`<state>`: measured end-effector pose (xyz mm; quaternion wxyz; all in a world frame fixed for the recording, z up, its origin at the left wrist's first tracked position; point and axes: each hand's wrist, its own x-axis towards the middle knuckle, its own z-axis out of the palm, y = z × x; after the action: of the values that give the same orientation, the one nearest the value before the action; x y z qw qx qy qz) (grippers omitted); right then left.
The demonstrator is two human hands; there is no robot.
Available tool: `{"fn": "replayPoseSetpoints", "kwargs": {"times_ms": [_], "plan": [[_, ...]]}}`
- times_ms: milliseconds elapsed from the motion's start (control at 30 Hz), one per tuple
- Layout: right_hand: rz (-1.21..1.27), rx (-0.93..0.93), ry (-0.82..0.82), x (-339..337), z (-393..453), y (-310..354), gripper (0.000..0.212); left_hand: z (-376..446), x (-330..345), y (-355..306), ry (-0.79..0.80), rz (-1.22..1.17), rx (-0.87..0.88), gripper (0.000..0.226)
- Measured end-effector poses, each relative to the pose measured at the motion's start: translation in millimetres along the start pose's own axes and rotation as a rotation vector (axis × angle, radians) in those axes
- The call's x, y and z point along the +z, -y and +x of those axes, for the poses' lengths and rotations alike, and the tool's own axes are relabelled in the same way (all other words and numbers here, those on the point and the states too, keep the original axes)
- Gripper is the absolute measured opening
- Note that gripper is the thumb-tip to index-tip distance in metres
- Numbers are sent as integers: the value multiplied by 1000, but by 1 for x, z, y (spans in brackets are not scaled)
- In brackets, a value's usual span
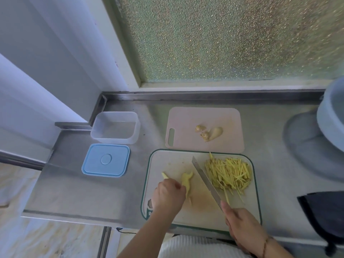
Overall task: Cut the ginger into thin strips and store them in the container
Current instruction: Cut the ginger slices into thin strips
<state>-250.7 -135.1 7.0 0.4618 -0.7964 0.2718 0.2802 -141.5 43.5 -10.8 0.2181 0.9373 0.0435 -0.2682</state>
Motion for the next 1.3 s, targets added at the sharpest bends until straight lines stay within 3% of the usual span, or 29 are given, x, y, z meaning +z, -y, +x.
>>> {"fn": "replayPoseSetpoints", "kwargs": {"times_ms": [133,233,433,500,567,633,733,900,1033,1300], "plan": [[27,29,8,12,4,-9,64,2,10,-6,-7,-149,-71,16],[79,12,7,19,8,-10,64,2,28,-10,24,-232,-63,24],[92,-8,3,18,14,-4,66,3,32,9,17,-132,100,29],[70,-14,-22,16,14,-7,66,4,33,21,-51,-61,223,22],[51,-14,-25,15,12,-8,66,5,40,30,-207,-60,462,13],[-8,-11,1,14,9,-6,65,9,52,34,-321,-38,711,18],[-49,-13,24,14,5,-1,65,17,63,36,-375,-17,912,17],[-139,-43,1,15,4,6,60,29,63,40,-337,11,998,20],[-127,-44,-20,17,8,-4,70,33,57,42,-377,88,1035,35],[-76,-17,-1,18,6,-7,73,30,53,43,-278,1,1030,18]]}}
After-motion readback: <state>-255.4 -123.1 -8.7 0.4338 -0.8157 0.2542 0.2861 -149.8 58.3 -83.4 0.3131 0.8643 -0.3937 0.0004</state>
